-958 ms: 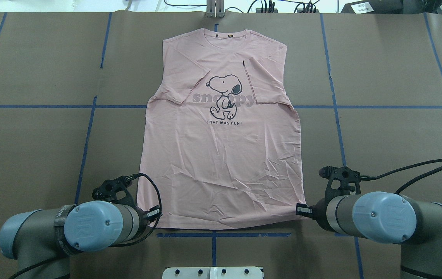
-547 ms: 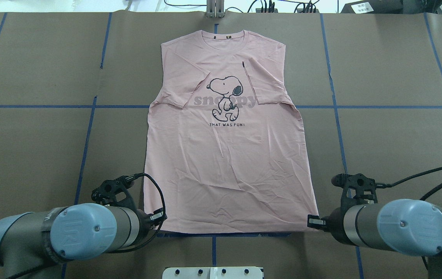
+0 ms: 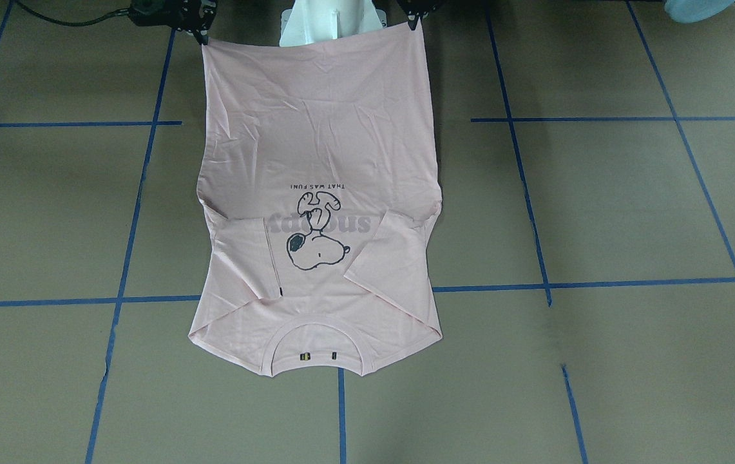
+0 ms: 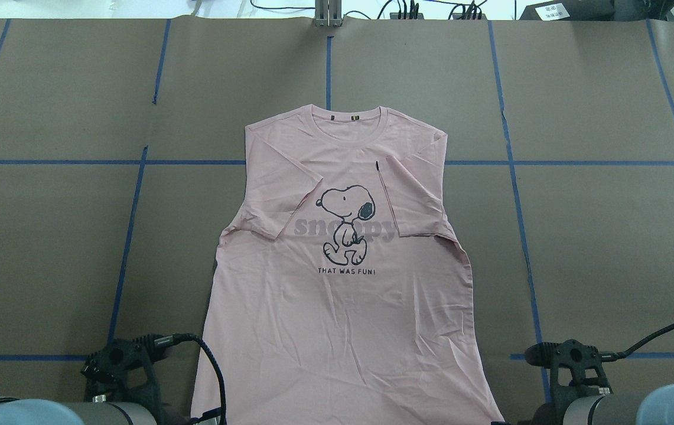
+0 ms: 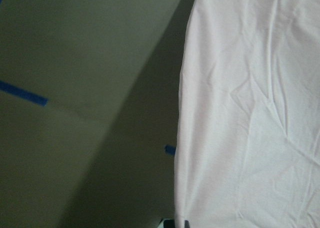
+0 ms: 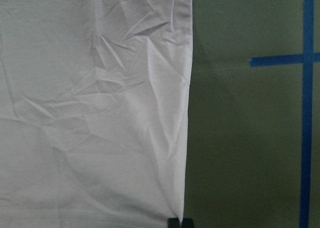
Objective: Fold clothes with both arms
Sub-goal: 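Lift the hem with both grippers and carry it toward the collar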
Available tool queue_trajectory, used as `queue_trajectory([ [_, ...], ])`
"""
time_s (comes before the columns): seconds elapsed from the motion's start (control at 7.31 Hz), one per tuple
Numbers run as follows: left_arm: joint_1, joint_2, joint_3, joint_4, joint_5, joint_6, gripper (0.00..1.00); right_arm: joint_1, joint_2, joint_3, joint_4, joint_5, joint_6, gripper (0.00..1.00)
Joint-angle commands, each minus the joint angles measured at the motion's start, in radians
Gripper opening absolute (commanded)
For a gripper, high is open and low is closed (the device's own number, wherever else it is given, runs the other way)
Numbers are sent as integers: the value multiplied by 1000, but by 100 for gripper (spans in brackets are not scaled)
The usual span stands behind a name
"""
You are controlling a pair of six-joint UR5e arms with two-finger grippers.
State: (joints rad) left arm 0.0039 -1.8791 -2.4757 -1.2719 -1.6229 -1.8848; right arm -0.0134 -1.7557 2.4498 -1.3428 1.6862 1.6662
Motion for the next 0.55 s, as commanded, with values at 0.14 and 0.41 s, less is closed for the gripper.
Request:
queue_trajectory([
  [0.14, 1, -9, 4, 23, 0, 27, 0, 90, 59, -12, 8, 1, 1, 0],
  [0.41, -155, -43, 65, 17, -2, 174, 0, 263, 183, -72, 8, 39, -104, 0],
])
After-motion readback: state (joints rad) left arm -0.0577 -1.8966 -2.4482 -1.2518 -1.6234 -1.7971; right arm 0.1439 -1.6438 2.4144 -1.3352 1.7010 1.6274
